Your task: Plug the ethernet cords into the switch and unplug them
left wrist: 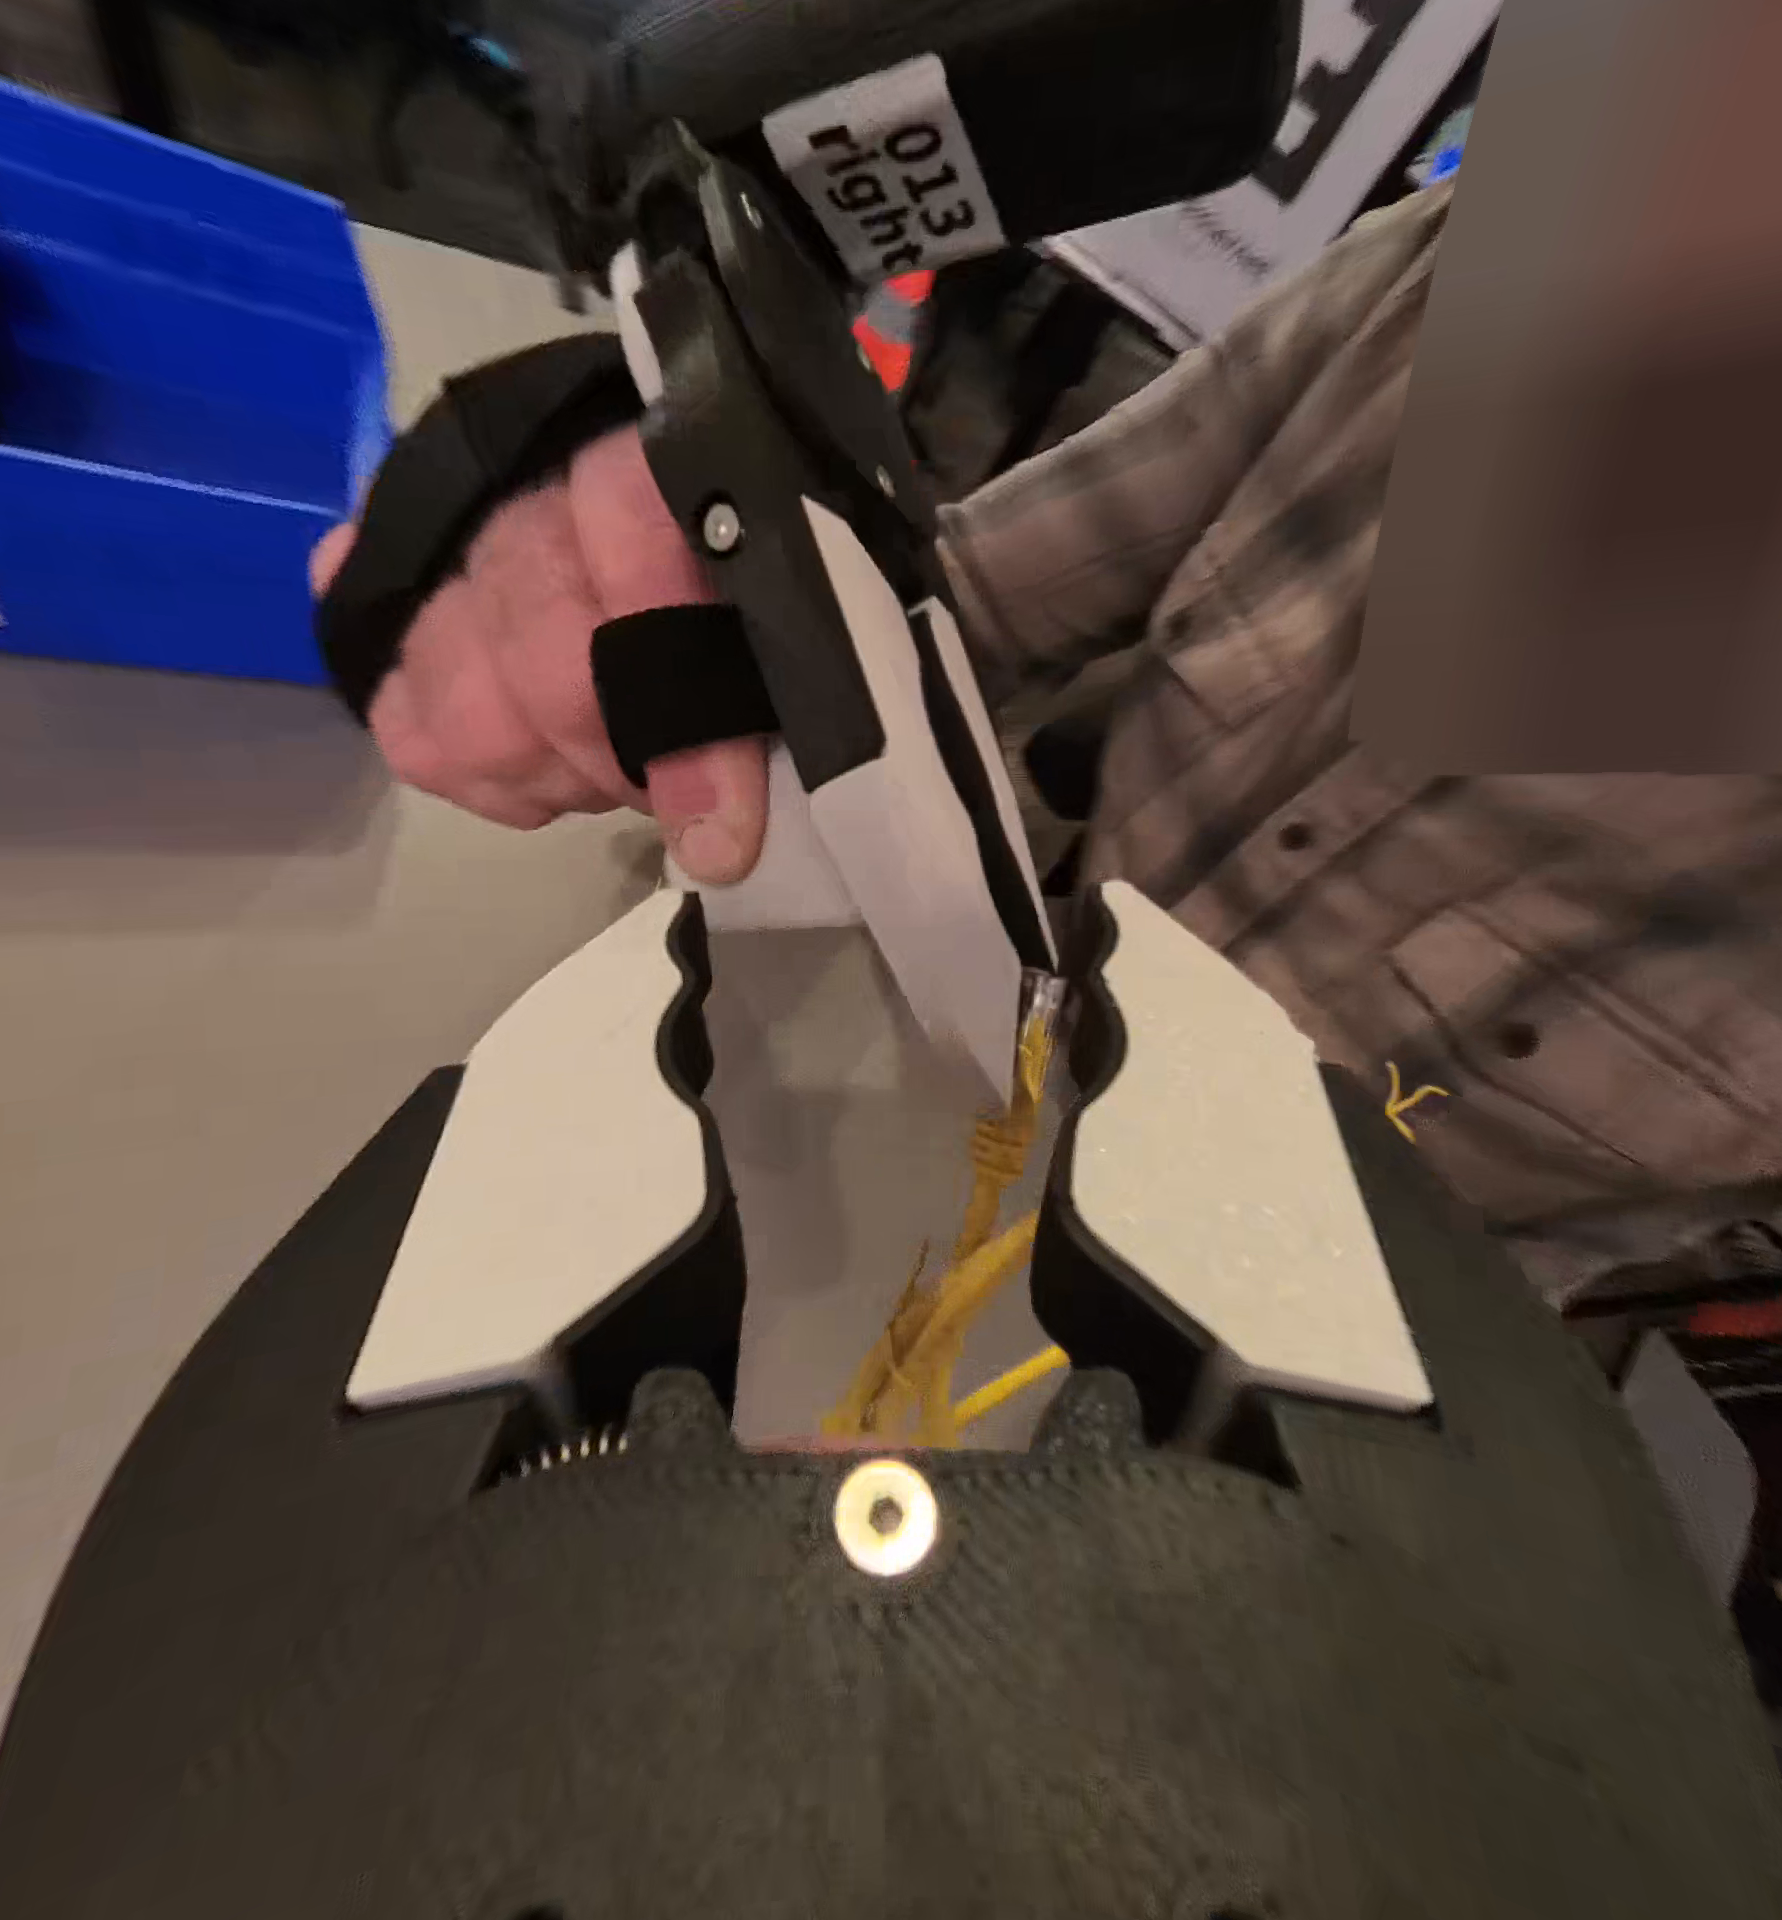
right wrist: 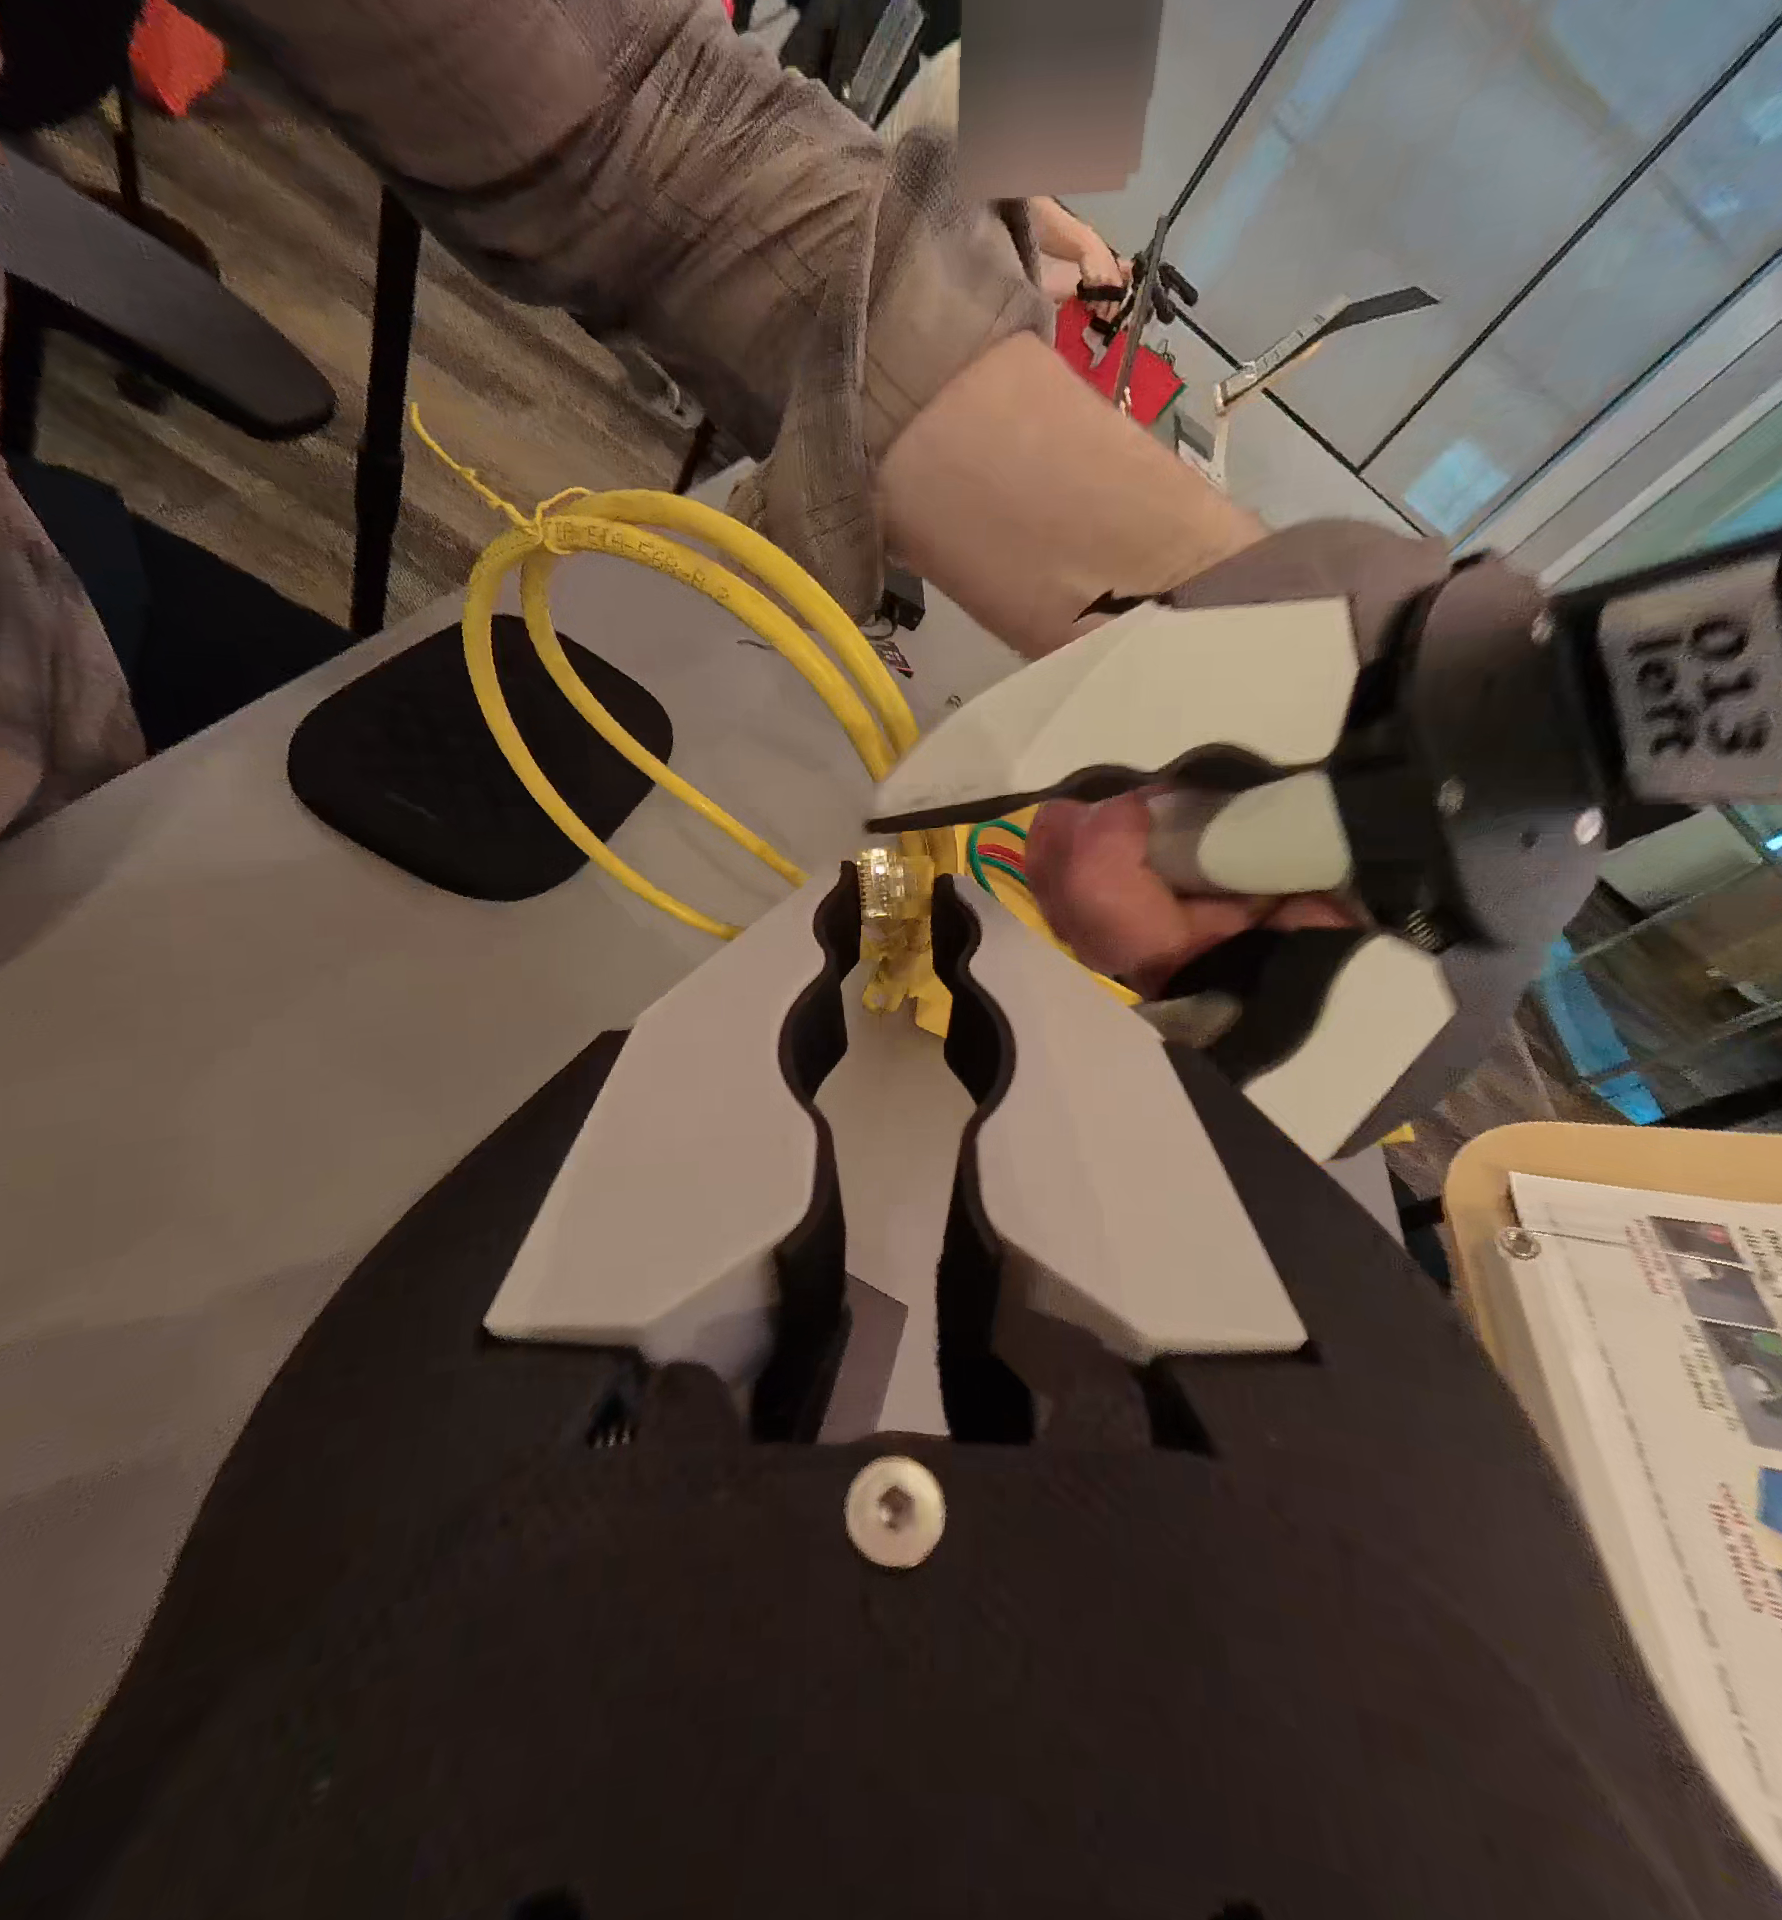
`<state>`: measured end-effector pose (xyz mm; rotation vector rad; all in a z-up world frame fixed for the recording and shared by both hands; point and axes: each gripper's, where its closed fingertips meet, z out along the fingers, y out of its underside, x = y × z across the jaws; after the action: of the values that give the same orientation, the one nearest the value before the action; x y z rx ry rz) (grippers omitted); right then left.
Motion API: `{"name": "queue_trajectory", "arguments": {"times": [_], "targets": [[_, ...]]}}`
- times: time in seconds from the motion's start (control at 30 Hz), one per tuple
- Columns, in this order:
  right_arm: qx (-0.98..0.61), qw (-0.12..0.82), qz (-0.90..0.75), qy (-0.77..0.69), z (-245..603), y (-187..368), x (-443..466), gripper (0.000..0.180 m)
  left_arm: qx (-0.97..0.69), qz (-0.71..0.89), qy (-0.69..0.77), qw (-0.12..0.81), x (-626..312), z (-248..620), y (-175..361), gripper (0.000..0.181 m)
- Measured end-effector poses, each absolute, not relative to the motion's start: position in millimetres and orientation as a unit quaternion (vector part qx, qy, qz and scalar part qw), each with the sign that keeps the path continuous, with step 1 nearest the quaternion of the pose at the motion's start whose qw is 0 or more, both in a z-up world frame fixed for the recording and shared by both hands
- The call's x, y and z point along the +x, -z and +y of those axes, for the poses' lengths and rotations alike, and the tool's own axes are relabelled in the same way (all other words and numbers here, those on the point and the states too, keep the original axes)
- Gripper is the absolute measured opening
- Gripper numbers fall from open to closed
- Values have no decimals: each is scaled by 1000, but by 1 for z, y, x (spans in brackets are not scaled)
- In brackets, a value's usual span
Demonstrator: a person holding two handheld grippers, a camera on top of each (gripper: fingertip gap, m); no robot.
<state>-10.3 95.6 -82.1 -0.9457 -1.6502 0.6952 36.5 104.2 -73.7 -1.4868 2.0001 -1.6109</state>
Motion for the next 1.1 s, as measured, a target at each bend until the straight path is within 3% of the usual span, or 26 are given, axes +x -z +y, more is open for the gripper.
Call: {"name": "queue_trajectory", "arguments": {"times": [0.23, 0.53, 0.67, 0.87, 1.1], "targets": [[-403, 542, -693, -254, 103, 83, -7, 12, -490, 664, 551, 126, 40, 99, 81, 81], [-400, 571, -665, -267, 111, 75, -6, 11, -494, 655, 557, 130, 22, 86, 99, 64], [-392, 584, -664, -252, 108, 71, -10, 11, -486, 620, 604, 121, 15, 90, 95, 37], [-383, 606, -651, -250, 112, 62, -3, 11, -475, 572, 642, 184, 11, 101, 82, 14], [-402, 597, -638, -275, 124, 68, 7, 14, -533, 544, 584, 279, 19, 112, 88, 10]]}}
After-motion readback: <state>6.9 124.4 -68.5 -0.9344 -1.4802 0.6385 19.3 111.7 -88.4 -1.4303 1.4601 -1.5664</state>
